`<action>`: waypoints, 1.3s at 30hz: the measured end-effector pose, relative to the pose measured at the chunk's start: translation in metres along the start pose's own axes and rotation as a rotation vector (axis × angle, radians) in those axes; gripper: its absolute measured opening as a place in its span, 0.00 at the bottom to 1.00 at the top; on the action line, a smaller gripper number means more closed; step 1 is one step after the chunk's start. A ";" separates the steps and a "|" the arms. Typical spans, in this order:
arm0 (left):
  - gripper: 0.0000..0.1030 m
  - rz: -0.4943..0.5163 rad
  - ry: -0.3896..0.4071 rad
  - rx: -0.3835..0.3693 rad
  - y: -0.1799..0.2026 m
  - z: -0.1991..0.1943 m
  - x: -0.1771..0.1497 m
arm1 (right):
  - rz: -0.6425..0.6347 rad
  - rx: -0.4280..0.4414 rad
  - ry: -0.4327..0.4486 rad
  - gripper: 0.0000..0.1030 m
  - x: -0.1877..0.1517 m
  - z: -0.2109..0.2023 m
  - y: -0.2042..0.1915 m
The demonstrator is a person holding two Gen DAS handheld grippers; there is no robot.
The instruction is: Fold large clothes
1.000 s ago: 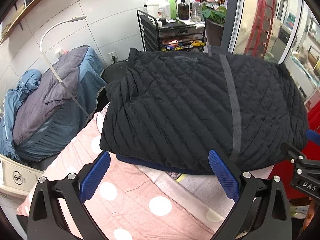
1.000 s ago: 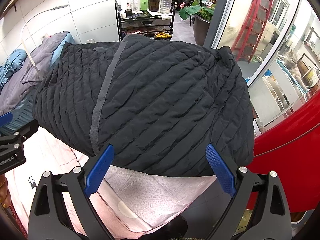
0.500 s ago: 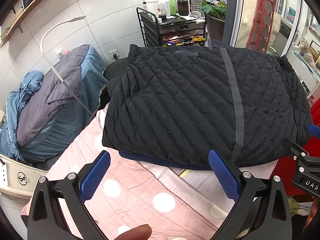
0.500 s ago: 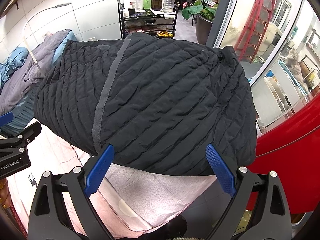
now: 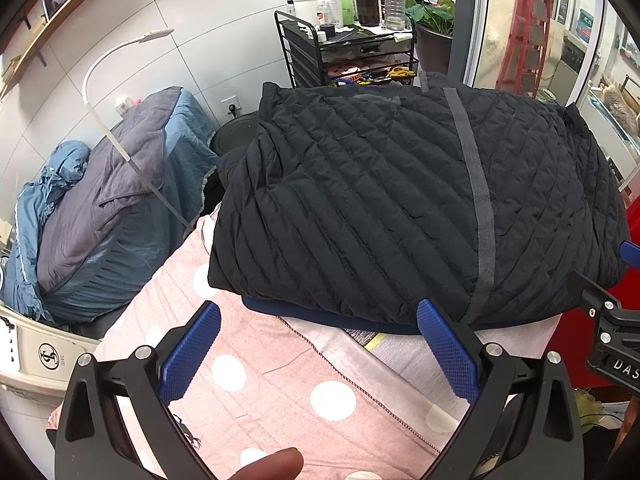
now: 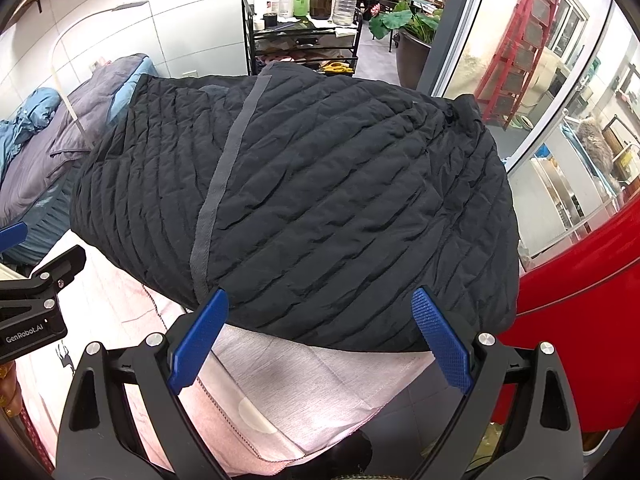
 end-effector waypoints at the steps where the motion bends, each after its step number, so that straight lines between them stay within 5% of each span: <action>1: 0.94 0.001 -0.002 0.000 0.000 0.000 0.000 | -0.001 0.000 -0.001 0.89 0.000 0.000 0.000; 39: 0.94 0.006 -0.030 0.011 0.000 0.009 -0.008 | -0.032 0.012 -0.022 0.89 -0.004 0.006 -0.012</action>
Point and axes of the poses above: each gripper's, at about its wrist camera, not at the fingertips, and z roughly the way its jaws point, y to its right, x to its top, the point moved 10 cm from there along z, roughly the way its jaws point, and after that the axes turned 11 degrees about x, right-handed, at the moved point
